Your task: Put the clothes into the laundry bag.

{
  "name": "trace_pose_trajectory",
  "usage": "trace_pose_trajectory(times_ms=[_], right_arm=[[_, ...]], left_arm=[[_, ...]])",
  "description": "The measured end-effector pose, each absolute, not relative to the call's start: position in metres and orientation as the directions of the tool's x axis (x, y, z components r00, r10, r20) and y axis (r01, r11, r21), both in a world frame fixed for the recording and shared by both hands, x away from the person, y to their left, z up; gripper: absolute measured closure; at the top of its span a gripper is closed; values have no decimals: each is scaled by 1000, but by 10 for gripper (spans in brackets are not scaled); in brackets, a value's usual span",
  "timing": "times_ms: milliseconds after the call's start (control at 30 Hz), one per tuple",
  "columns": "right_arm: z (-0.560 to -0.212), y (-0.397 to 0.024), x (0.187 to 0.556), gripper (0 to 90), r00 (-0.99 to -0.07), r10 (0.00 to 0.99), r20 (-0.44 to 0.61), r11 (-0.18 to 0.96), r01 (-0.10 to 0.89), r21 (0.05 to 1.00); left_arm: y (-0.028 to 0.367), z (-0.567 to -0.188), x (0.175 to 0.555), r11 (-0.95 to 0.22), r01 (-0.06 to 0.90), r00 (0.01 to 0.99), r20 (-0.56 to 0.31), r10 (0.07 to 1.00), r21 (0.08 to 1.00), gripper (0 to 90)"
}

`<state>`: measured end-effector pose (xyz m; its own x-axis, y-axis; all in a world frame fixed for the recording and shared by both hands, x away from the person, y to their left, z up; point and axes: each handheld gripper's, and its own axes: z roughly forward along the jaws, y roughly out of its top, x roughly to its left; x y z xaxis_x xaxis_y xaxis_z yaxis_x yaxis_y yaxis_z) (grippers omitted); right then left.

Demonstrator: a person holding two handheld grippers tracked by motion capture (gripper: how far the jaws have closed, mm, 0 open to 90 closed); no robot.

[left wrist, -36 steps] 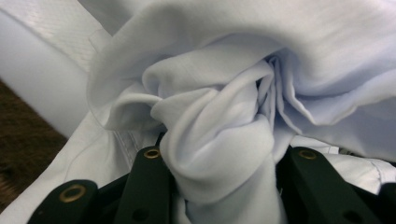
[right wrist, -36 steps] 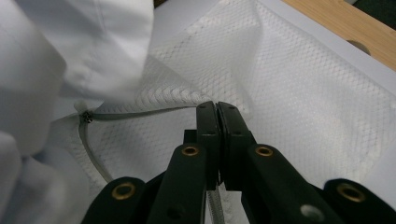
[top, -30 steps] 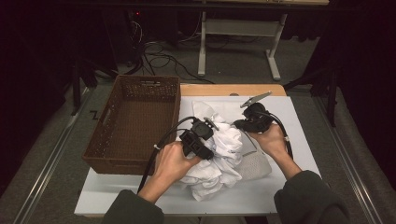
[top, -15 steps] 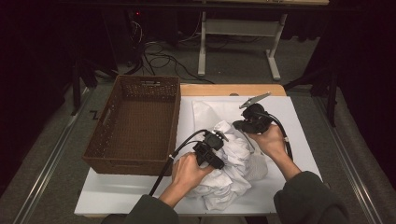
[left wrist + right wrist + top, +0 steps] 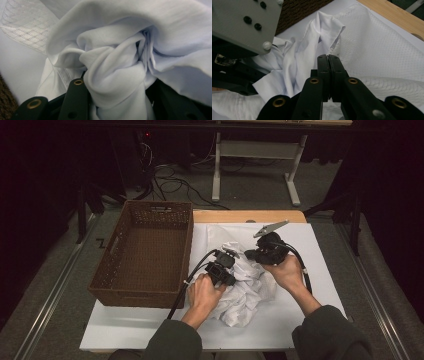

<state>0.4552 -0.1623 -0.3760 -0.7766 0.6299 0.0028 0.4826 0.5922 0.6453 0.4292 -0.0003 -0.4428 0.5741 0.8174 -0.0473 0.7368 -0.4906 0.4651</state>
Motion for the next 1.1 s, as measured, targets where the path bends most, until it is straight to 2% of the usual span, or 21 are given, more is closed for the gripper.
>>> trace_pose_trajectory(times_ms=[267, 367, 633, 733, 833, 1000, 1100], right_arm=[[-398, -159, 455, 898, -776, 630, -2, 624, 505, 597], [-402, -162, 456, 898, -764, 645, 19, 607, 527, 595], [-402, -165, 457, 896, -765, 643, 15, 613, 527, 589], [-402, -166, 458, 895, -765, 644, 23, 605, 527, 597], [-401, -167, 457, 895, -765, 644, 23, 600, 523, 605], [-399, -169, 455, 895, -767, 641, 15, 605, 517, 605], [-398, -170, 455, 895, -767, 641, 13, 606, 517, 605]], left_arm=[[-2, -465, 451, -456, 784, 521, -47, 853, 421, 547], [2, -468, 460, -415, 815, 488, -92, 868, 404, 517], [12, -454, 451, -449, 781, 546, -126, 828, 435, 383], [14, -445, 442, -467, 754, 571, -110, 814, 461, 296], [14, -436, 433, -490, 729, 590, -76, 804, 478, 258], [16, -421, 420, -522, 679, 626, -35, 779, 516, 258], [17, -416, 415, -549, 625, 658, 3, 753, 555, 371]])
